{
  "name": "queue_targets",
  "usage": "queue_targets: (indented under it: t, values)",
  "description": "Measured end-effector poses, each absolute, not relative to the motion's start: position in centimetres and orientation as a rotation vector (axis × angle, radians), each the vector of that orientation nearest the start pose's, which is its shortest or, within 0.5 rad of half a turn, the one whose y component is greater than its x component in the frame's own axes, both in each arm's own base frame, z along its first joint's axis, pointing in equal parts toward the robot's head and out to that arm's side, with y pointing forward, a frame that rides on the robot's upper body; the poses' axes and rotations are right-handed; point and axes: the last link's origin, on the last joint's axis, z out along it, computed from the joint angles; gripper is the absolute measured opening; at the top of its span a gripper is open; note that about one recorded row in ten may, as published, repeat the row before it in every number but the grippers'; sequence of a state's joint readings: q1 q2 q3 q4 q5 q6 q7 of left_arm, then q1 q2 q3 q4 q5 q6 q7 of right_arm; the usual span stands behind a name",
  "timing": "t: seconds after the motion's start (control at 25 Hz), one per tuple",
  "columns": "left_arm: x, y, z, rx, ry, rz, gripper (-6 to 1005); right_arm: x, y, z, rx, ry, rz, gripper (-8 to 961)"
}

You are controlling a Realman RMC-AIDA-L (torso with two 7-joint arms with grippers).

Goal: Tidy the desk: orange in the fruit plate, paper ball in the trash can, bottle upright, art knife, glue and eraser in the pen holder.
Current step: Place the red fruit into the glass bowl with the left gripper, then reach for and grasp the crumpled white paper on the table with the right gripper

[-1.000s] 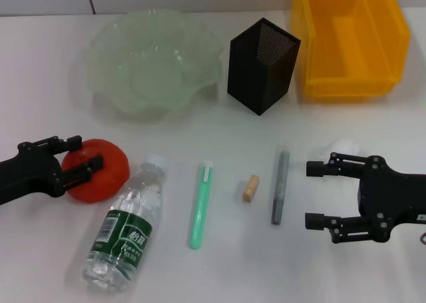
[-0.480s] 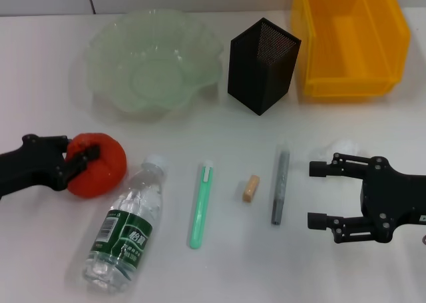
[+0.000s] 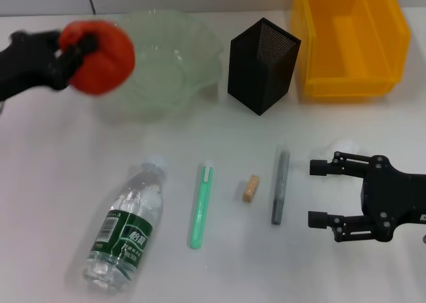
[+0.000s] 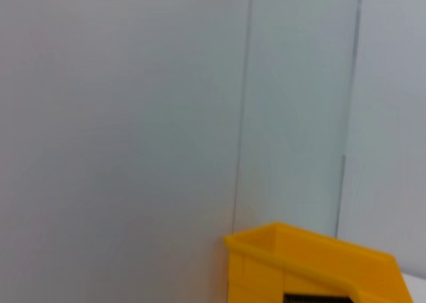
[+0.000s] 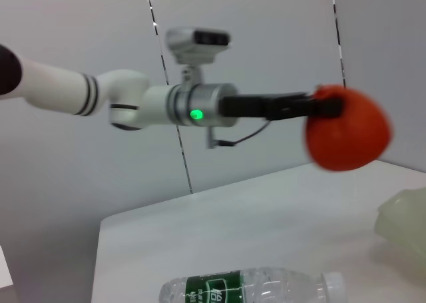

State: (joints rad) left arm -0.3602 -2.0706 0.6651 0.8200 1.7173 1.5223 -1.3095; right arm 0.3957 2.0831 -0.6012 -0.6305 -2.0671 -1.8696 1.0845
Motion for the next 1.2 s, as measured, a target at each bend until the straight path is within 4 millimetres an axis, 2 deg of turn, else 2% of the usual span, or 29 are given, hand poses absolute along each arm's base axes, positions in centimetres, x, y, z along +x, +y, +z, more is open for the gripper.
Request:
queue_targets:
  t: [0.04, 0.08, 0.12, 0.16, 0.2, 0.24, 0.4, 0.52, 0.56, 0.72, 0.84, 0.88, 0.92, 1.04, 1.08, 1.12, 1.16, 1.2]
  values:
    - [-27.7, 33.5, 6.0, -2.356, -0.492, -0.846, 119, 28.4, 25.5, 0.3, -2.855, 0.366, 0.889, 819]
    - [-26.2, 35.7, 4.7, -2.362, -0.461, -0.844, 113, 28.4, 25.5, 0.3, -2.854, 0.366, 0.889, 819]
    - [-25.9, 36.5, 4.1, -2.358, -0.459, -0.830, 107, 28.4, 25.5, 0.3, -2.854, 0.367, 0.889, 819]
    - [-25.3, 38.1, 3.0, -2.337, -0.470, -0.804, 101, 28.4, 25.4, 0.3, -2.854, 0.367, 0.889, 819]
    - [-25.3, 38.1, 3.0, -2.337, -0.470, -0.804, 94, 28.4, 25.4, 0.3, -2.854, 0.367, 0.889, 819]
    - [-24.9, 40.0, 1.8, -2.288, -0.522, -0.771, 88, 28.4, 25.4, 0.3, -2.854, 0.367, 0.889, 819]
    - [-24.3, 41.9, 0.0, -2.257, -0.562, -0.692, 127, 28.4, 25.4, 0.3, -2.853, 0.368, 0.888, 818]
    - [-24.0, 42.1, -0.7, -2.275, -0.540, -0.662, 155, 28.4, 25.5, 0.3, -2.853, 0.376, 0.889, 817]
    - [-23.9, 42.1, -0.7, -2.279, -0.536, -0.660, 165, 28.4, 25.5, 0.3, -2.853, 0.378, 0.889, 817]
    - [-23.9, 41.9, -0.6, -2.289, -0.529, -0.676, 306, 28.6, 25.7, 0.6, -2.822, 0.419, 0.897, 817]
    - [-23.8, 40.0, 0.5, -2.355, -0.499, -0.766, 422, 28.6, 26.1, 1.3, -2.796, 0.482, 0.894, 816]
    - [-23.8, 40.0, 0.5, -2.355, -0.499, -0.766, 467, 28.5, 26.4, 1.9, -2.796, 0.509, 0.884, 816]
    - [-23.8, 39.3, 0.7, -2.385, -0.486, -0.789, 513, 28.3, 26.7, 2.5, -2.799, 0.531, 0.865, 816]
    - [-23.7, 35.5, 0.5, -2.565, -0.379, -0.846, 630, 27.5, 27.8, 4.9, -2.793, 0.635, 0.766, 815]
    - [-23.7, 35.5, 0.5, -2.565, -0.379, -0.846, 656, 27.0, 28.3, 5.9, -2.787, 0.696, 0.707, 815]
    - [-24.1, 33.6, 0.1, -2.632, -0.346, -0.845, 682, 26.4, 28.9, 6.8, -2.784, 0.758, 0.630, 815]
    - [-24.1, 33.6, 0.1, -2.632, -0.346, -0.845, 707, 25.7, 29.4, 7.5, -2.773, 0.821, 0.565, 815]
    - [-24.8, 32.3, -0.3, -2.669, -0.351, -0.829, 733, 24.8, 30.0, 8.3, -2.760, 0.873, 0.462, 815]
